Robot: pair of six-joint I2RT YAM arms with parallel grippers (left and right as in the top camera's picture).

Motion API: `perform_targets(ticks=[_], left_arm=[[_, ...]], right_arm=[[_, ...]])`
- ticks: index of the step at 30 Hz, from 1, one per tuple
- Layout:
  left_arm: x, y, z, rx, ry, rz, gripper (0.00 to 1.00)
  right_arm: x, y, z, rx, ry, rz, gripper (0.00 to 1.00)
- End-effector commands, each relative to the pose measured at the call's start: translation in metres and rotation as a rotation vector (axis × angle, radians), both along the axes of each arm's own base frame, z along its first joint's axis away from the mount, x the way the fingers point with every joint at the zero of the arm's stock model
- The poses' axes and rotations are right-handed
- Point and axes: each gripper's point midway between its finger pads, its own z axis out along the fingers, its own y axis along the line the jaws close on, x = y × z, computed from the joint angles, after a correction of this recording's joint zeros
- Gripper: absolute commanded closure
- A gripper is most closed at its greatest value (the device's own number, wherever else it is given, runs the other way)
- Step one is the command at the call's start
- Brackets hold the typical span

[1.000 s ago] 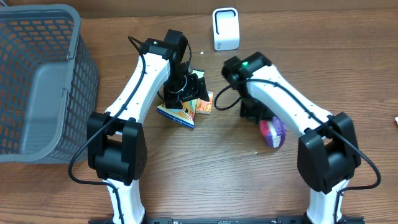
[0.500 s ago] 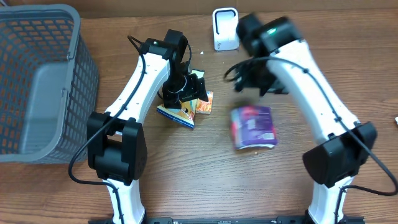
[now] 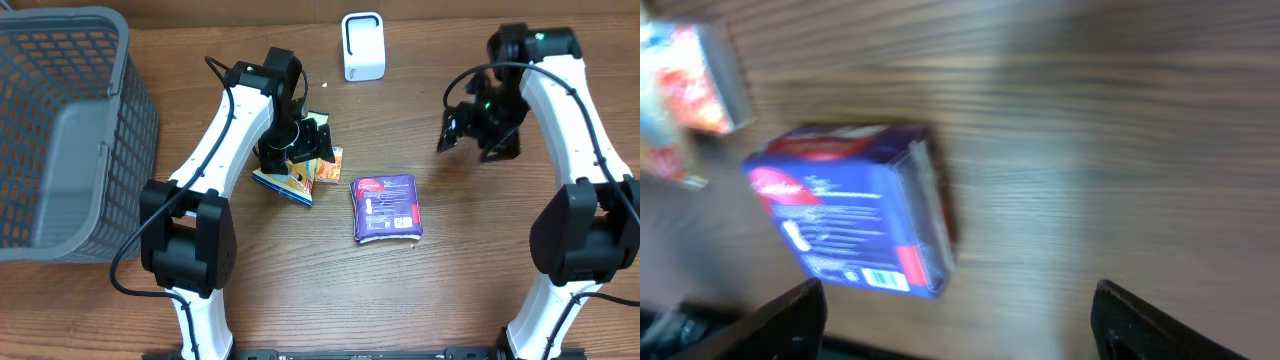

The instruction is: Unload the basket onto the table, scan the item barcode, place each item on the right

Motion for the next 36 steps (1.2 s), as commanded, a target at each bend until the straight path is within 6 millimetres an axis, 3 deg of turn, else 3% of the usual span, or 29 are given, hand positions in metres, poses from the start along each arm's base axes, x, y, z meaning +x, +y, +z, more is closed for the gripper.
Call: perform_targets(ticks=[1, 7, 12, 19, 25, 30, 33, 36], left_arm=[[0.004, 0.0, 0.002, 0.007, -0.026, -0.028, 0.09], [0.003, 0.0, 0.002, 0.008, -0.024, -0.029, 0.08], [0.003, 0.0, 0.001, 0.008, -0.024, -0.029, 0.05], [0.003, 0.0, 0.002, 0.007, -0.023, -0.029, 0.05], [0.003, 0.0, 0.002, 0.008, -0.023, -0.029, 0.05], [0.001, 0.0, 0.001, 0.01, -0.016, -0.03, 0.05], [0.001, 0.0, 0.001, 0.01, -0.016, -0.029, 0.05], [0.001, 0.0, 0.001, 0.01, -0.016, -0.029, 0.05]], right_arm=[[-0.008, 0.039, 0.0, 0.28, -0.048, 0.119, 0.15], [-0.008, 0.051, -0.038, 0.369, -0.074, 0.105, 0.16], [-0.017, 0.068, -0.042, 0.509, -0.056, 0.078, 0.2], [-0.042, 0.071, -0.067, 0.519, 0.019, 0.059, 0.29], [-0.026, 0.074, -0.082, 0.505, -0.019, -0.026, 0.57], [-0.015, 0.081, -0.088, 0.5, -0.059, -0.048, 0.67], [-0.019, 0.087, -0.091, 0.5, -0.053, -0.033, 0.67], [-0.028, 0.093, -0.095, 0.499, -0.031, -0.018, 0.39]])
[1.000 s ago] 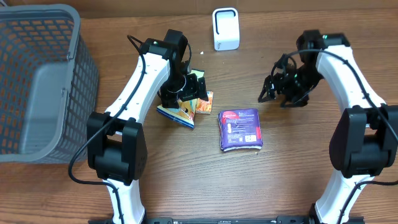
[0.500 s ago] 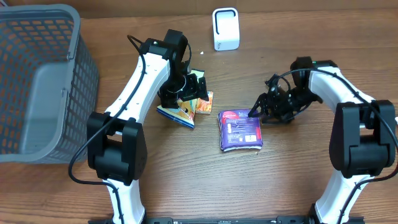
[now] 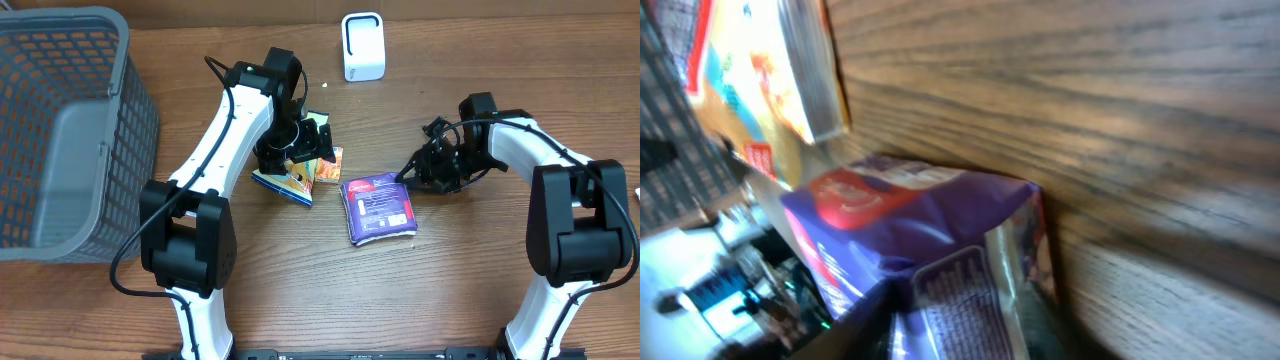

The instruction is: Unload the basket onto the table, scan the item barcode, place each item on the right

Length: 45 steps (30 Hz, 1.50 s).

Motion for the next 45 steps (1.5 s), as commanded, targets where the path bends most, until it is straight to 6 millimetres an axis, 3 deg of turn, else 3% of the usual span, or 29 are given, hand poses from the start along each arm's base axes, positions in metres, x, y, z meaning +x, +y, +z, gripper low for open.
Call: perform_targets(ticks=[1, 4, 7, 9, 12, 16, 29, 39, 45], left_arm=[[0.001, -0.001, 0.002, 0.002, -0.015, -0.029, 0.05], [0.001, -0.001, 0.002, 0.002, -0.015, -0.029, 0.05], [0.001, -0.001, 0.002, 0.002, -0.016, -0.03, 0.04], [0.001, -0.001, 0.002, 0.002, -0.014, -0.03, 0.04], [-0.001, 0.0, 0.002, 0.005, -0.008, -0.03, 0.04], [-0.001, 0.0, 0.002, 0.004, -0.01, -0.04, 0.04], [0.0, 0.0, 0.002, 0.003, -0.012, -0.039, 0.05], [0.0, 0.0, 0.002, 0.005, -0.011, -0.039, 0.05], [0.004, 0.019, -0.002, 0.095, -0.006, 0.056, 0.03]], right_arm=[[-0.014, 0.011, 0.002, 0.005, 0.013, 0.029, 0.36], [-0.023, 0.017, -0.003, 0.002, 0.029, 0.046, 0.36], [-0.025, 0.021, -0.01, -0.01, 0.044, 0.027, 0.53], [-0.018, 0.019, -0.013, -0.035, 0.049, -0.012, 0.72], [-0.008, 0.016, -0.009, -0.03, 0.032, -0.038, 0.92], [0.021, 0.013, 0.012, -0.015, -0.036, -0.067, 0.95], [0.123, 0.017, 0.112, 0.055, -0.342, -0.173, 0.96], [0.151, 0.021, 0.131, 0.114, -0.402, -0.271, 0.96], [0.166, 0.022, 0.144, 0.141, -0.472, -0.29, 0.96]])
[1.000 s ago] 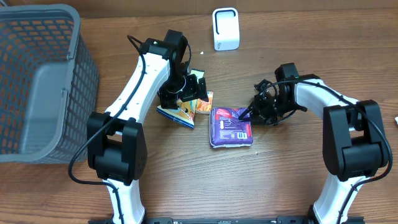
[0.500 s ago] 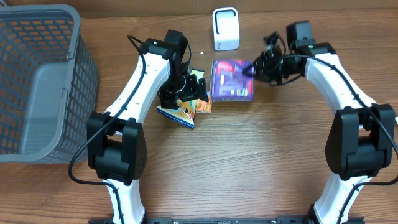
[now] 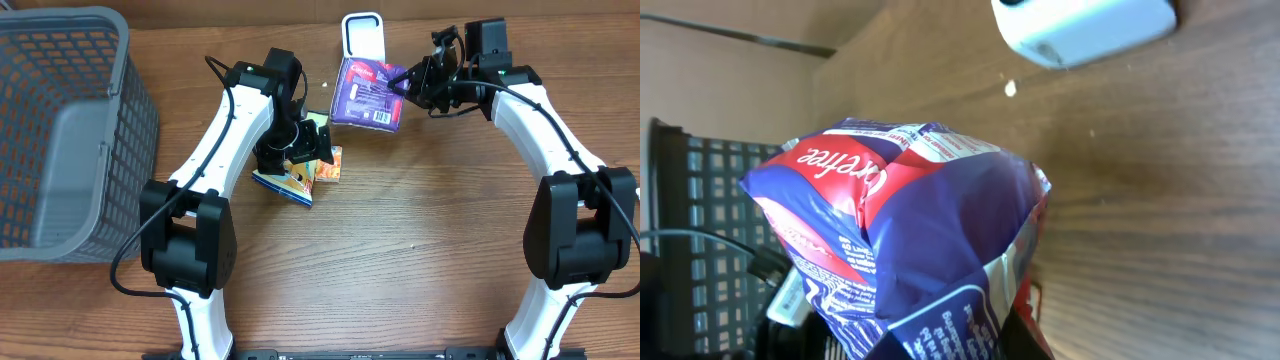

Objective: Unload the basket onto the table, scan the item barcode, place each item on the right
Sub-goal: 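Lift the Carefree pack up to the scanner window with the right gripper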

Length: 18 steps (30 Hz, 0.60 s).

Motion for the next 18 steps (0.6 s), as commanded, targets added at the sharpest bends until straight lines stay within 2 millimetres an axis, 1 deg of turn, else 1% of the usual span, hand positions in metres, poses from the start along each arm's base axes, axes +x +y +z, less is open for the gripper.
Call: perform_targets(ticks=[1, 3, 5, 6, 7, 9, 10, 12, 13, 16, 18], left_arm=[[0.006, 0.014, -0.001, 0.066, -0.01, 0.07, 0.01], [0.008, 0.018, -0.001, 0.076, -0.011, 0.083, 0.0], [0.008, 0.021, -0.001, 0.079, -0.01, 0.087, 0.0], [0.008, 0.022, -0.001, 0.08, -0.009, 0.09, 0.0], [0.008, 0.024, -0.001, 0.081, -0.007, 0.094, 0.0], [0.009, 0.026, -0.001, 0.086, -0.007, 0.099, 0.0], [0.009, 0.028, -0.001, 0.095, -0.008, 0.104, 0.0], [0.01, 0.033, -0.002, 0.115, -0.011, 0.115, 0.0], [0.011, 0.035, -0.002, 0.126, -0.014, 0.117, 0.0], [0.011, 0.036, -0.003, 0.129, -0.016, 0.118, 0.0], [0.011, 0.036, -0.003, 0.13, -0.016, 0.117, 0.0]], right_arm=[[0.015, -0.001, 0.024, 0.02, -0.084, -0.025, 0.96], [0.027, -0.005, 0.024, -0.025, -0.133, -0.069, 0.96], [0.04, -0.013, 0.024, -0.088, -0.174, -0.135, 0.96], [0.046, -0.02, 0.024, -0.124, -0.192, -0.174, 0.96], [0.057, -0.031, 0.025, -0.187, -0.233, -0.228, 0.96], [0.067, -0.041, 0.032, -0.272, -0.314, -0.244, 0.96], [0.073, -0.048, 0.037, -0.32, -0.353, -0.261, 0.96], [0.082, -0.054, 0.048, -0.39, -0.416, -0.293, 0.96], [0.09, -0.054, 0.062, -0.45, -0.489, -0.305, 0.96], [0.1, -0.047, 0.089, -0.586, -0.637, -0.315, 0.96], [0.103, -0.04, 0.105, -0.693, -0.725, -0.325, 0.96]])
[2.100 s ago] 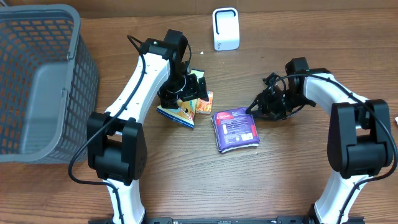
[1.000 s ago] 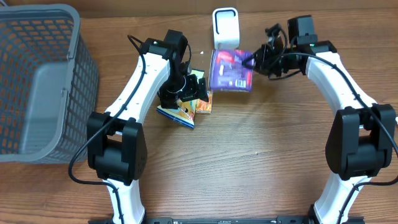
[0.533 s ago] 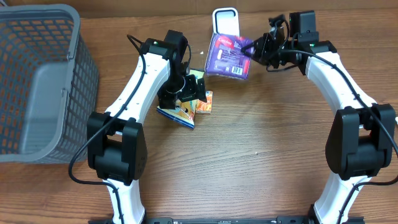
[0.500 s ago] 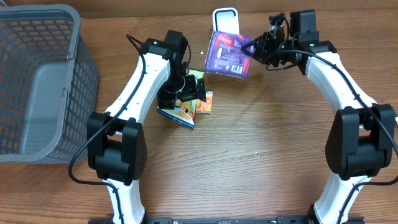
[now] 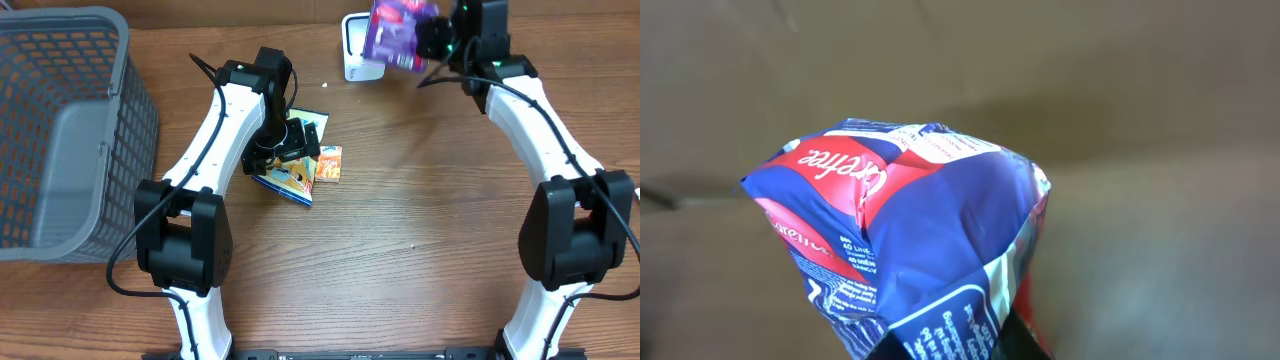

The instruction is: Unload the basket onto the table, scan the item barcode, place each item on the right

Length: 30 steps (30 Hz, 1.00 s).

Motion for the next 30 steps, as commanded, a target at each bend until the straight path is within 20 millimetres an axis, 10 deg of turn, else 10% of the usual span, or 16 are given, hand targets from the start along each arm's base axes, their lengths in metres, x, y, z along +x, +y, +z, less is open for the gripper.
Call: perform_targets(ticks=[1, 7, 15, 30], left_arm=[[0.004, 0.007, 0.001, 0.024, -0.013, 0.021, 0.0], [0.006, 0.007, 0.001, 0.024, -0.02, 0.022, 0.0], [0.006, 0.008, 0.001, 0.029, -0.021, 0.021, 0.0], [0.006, 0.011, 0.001, 0.048, -0.02, 0.02, 0.0]], right_arm=[[0.011, 0.013, 0.054, -0.297, -0.217, -0.058, 0.96], [0.008, 0.044, 0.075, -0.727, -0.387, -0.165, 0.96], [0.021, 0.056, 0.018, -1.185, -0.371, -0.243, 0.96], [0.023, 0.054, 0.016, -1.193, -0.422, -0.35, 0.96]])
